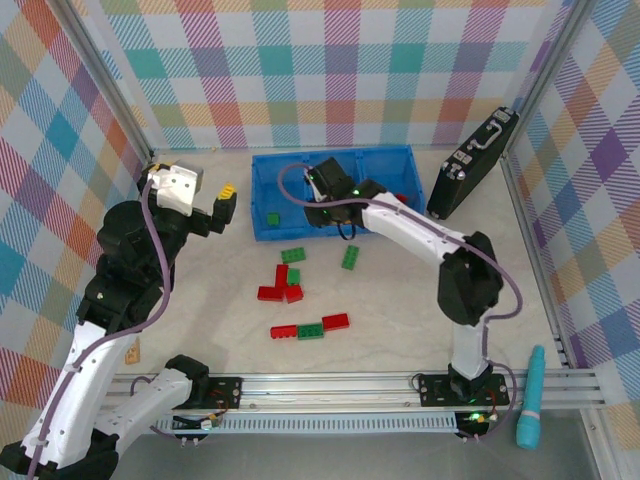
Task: Sort the legos into containers by color
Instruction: Place the lego in the container.
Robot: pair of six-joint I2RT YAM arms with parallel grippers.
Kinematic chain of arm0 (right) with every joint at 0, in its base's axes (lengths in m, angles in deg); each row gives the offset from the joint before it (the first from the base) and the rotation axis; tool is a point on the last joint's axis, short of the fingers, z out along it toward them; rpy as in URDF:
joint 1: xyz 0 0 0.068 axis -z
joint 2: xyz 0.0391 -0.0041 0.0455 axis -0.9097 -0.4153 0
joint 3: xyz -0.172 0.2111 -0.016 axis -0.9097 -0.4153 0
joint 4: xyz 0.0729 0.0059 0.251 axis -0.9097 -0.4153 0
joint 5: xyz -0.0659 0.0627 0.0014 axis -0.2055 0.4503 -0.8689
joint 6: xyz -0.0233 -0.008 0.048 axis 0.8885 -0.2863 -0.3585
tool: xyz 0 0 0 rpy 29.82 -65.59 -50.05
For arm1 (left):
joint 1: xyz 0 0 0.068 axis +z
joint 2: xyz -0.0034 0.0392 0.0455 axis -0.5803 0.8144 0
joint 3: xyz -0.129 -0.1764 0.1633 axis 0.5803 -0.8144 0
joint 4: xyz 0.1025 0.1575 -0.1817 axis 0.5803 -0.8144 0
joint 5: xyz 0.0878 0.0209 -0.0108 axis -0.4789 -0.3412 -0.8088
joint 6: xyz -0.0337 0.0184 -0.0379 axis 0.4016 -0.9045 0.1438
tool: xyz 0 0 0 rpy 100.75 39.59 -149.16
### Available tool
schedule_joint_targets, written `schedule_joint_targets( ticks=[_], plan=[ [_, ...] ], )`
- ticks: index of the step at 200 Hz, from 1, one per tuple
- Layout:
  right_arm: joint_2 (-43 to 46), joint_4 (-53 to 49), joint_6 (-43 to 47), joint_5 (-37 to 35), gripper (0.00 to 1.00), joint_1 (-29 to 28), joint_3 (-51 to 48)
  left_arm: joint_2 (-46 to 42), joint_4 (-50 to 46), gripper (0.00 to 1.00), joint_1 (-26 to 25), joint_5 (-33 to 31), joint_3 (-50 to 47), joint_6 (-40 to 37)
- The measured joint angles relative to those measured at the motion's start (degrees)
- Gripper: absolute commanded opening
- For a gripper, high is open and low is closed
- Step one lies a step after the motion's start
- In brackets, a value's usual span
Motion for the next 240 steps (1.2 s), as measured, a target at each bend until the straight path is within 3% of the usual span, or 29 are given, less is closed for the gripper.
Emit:
schedule_joint_targets(
  ticks=[125,198,214,240],
  plan=[
    [-23.85,5.40,9.90,6.32,0.30,-0.61,22.77,-0.90,0.04,1.00,0.02,0.00,-0.04,-0.63],
    [-28.04,3.72,12.07,6.08,0.52,-1.66,25.46,0.26,0.02,1.00,0.02,-0.15,-0.09,-1.11],
    [-27.32,3.65,11.82,5.62,0.59,-2.03,24.44,0.96,-0.07,1.00,0.02,-0.20,0.04,-1.29],
    [-22.56,2.45,11.23,4.74,0.63,-2.56,20.13,1.70,-0.85,1.00,0.02,-0.20,0.70,-1.33]
  ],
)
